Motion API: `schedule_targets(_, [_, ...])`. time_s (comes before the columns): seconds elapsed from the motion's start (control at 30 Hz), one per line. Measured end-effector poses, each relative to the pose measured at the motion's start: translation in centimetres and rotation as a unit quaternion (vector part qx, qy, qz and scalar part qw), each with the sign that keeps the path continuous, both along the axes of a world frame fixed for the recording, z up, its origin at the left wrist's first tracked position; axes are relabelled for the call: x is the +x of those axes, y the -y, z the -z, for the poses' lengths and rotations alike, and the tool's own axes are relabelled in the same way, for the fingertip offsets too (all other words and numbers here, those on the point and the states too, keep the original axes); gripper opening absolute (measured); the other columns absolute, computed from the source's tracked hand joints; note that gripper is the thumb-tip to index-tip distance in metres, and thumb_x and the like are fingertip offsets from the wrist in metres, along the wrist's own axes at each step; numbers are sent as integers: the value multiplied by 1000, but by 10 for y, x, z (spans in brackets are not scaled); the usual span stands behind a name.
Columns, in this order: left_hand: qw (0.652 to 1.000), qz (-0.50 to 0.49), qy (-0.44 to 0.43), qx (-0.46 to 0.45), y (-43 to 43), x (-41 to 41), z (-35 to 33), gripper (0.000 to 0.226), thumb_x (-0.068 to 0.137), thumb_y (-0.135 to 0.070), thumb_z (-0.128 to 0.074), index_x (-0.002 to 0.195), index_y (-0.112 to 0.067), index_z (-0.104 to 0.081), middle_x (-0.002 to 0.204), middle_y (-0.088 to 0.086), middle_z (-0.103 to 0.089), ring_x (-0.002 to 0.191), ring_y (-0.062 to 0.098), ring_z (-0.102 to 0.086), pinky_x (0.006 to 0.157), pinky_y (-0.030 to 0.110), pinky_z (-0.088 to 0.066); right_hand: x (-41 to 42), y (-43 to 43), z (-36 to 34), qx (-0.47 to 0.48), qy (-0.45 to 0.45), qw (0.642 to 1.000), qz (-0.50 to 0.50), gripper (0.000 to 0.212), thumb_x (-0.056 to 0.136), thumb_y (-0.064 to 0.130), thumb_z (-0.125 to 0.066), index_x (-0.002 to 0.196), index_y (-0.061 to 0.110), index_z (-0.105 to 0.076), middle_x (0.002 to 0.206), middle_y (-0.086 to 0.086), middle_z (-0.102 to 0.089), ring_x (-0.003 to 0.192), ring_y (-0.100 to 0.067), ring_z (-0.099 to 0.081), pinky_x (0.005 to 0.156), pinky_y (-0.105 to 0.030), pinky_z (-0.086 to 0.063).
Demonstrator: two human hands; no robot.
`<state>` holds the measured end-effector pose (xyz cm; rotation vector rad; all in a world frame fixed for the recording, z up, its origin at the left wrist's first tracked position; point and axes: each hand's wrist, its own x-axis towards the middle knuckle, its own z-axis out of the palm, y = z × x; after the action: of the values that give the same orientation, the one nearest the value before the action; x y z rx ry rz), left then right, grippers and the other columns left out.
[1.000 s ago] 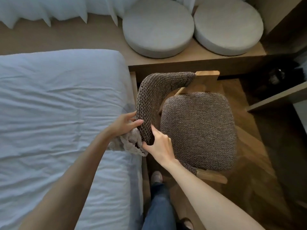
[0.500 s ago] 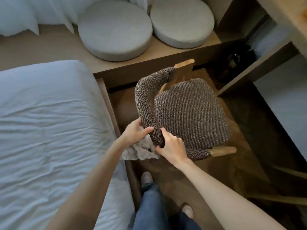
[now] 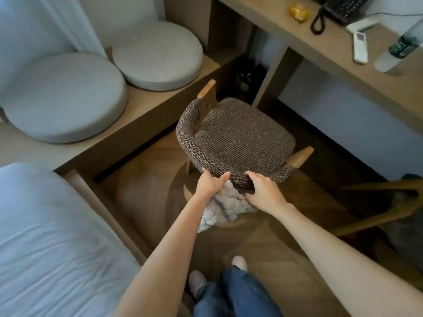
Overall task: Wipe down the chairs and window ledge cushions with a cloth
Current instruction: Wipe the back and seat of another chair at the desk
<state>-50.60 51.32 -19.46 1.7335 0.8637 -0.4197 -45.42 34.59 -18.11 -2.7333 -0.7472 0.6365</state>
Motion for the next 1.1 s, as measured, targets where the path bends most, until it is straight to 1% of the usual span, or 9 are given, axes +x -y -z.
schedule_targets(0.2, [1000,-8,-10,-7,-49,6,-1,62,78,-64,-62,108,-10,-65,103,1,-68,90,13,-62,80,25,-46,29,-11,-3,61,-96,992,56,63,79,70,-54,131,34,-54,133,10,-58,121,-15,-54,96,-32,-43])
schedule_targets(0.3, [999,-41,2,19,-80,5,-8,74,82,-63,-57,136,-11,-49,120,-1,-62,105,13,-57,92,25,-43,34,-23,-1,105,-176,977,59,73,72,79,-52,134,41,-50,140,15,-51,129,-13,-46,100,-33,-39])
schedule_targets(0.37, [999,-37,3,29,-99,11,-11,79,83,-60,-58,144,-14,-38,114,-8,-65,108,11,-57,98,26,-41,32,-33,4,109,-186,975,53,73,74,76,-55,138,43,-44,142,16,-47,131,-12,-44,99,-30,-37])
schedule_targets(0.43, [999,-6,-12,34,-115,20,-12,80,83,-60,-58,146,-16,-36,90,-19,-65,100,8,-59,98,26,-42,29,-43,9,111,-164,979,42,72,77,74,-55,140,43,-40,143,15,-46,131,-11,-44,97,-29,-37])
schedule_targets(0.53, [997,50,-31,41,-133,40,-12,64,82,-60,-58,131,-20,-53,95,-14,-67,104,12,-62,100,30,-44,27,-61,13,96,-116,988,40,75,77,77,-49,141,41,-39,141,13,-49,128,-13,-47,100,-34,-40])
schedule_targets(0.73, [990,129,-41,45,-154,64,-4,34,80,-59,-61,78,-25,-58,79,-13,-62,77,4,-59,65,14,-42,23,-96,21,21,-19,998,50,91,69,92,-25,141,39,-40,137,10,-55,120,-15,-56,94,-36,-46])
schedule_targets(0.87, [979,202,-35,-8,-169,71,15,37,84,-56,-58,100,-23,-65,97,-7,-66,100,15,-62,85,23,-45,19,-115,26,-5,54,993,101,102,61,97,-13,133,36,-52,121,10,-66,104,-13,-64,81,-31,-50])
schedule_targets(1.0, [979,187,-60,-47,-182,73,29,69,79,-69,-54,113,-11,-64,108,4,-68,101,19,-63,98,36,-47,5,-134,29,-18,155,973,170,96,64,96,-17,112,32,-69,88,11,-73,78,-9,-67,58,-24,-43])
schedule_targets(1.1, [984,159,0,-80,-185,64,42,73,80,-73,-45,114,-12,-64,108,3,-69,102,17,-64,101,39,-46,-6,-145,35,-24,230,946,227,91,67,95,-23,96,25,-74,75,8,-71,70,-11,-66,54,-24,-42])
